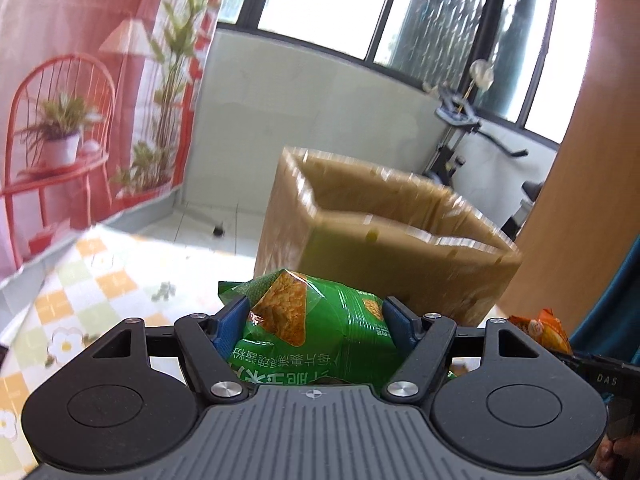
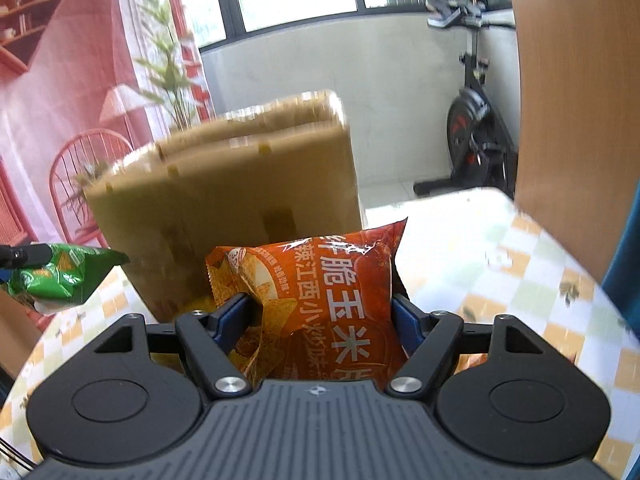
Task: Organize snacks
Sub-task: 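Lift both held bags and carry them over the open box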
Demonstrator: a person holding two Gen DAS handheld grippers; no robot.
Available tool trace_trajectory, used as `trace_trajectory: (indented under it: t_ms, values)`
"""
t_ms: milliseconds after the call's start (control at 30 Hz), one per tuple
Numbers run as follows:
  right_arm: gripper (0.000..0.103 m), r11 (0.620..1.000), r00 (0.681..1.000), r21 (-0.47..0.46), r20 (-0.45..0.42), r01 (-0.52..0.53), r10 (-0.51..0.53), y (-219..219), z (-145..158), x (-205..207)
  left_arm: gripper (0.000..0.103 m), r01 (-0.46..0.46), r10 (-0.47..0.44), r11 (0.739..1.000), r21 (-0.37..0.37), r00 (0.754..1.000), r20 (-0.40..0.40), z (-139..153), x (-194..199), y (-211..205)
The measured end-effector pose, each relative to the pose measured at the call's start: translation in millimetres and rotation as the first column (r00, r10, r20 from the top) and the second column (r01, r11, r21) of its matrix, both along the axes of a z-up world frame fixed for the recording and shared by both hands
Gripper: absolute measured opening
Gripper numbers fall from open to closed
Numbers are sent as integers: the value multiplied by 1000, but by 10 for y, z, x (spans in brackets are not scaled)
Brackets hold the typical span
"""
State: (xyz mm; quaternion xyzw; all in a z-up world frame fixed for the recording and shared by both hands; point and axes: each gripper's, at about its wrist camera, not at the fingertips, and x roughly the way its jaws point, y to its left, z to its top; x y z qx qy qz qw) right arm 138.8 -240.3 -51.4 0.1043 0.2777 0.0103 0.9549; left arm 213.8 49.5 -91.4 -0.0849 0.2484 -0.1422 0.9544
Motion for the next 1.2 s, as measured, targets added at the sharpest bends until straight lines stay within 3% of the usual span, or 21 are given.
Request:
trace_trajectory:
  t_ms: [400, 600, 800, 833, 867, 900, 1067, 1200]
  values:
    - [76, 998, 971, -11, 232, -56, 57, 3, 770, 369, 75, 36, -37, 999, 6, 983, 179, 459, 205, -297]
    - [76, 991, 939, -85, 321, -99, 122, 150, 1034, 715, 75, 46, -43, 999, -4, 971, 237, 556, 451, -462]
    - [76, 987, 936, -124, 323, -103, 138, 305, 974, 1234, 71, 28, -29, 1000, 5, 971, 237, 510, 746, -625]
    - [76, 987, 939, -124, 316, -98, 133, 328, 941, 1327, 67, 25, -27, 1000, 12, 972, 232, 489, 791, -650]
    - [76, 988, 942, -120, 311, -95, 128, 342, 898, 1391, 52, 25, -29, 1000, 18, 974, 226, 488, 838, -658]
    - [76, 989, 945, -111, 303, -92, 122, 358, 862, 1466, 50, 34, -38, 999, 26, 976, 213, 477, 888, -681]
    - [76, 992, 963, -87, 244, -95, 114, 381, 655, 1702, 50, 33, -43, 998, 60, 985, 164, 398, 1017, -707]
    - [77, 993, 973, -75, 205, -96, 110, 404, 543, 1764, 51, 41, -47, 998, 45, 989, 142, 369, 982, -652]
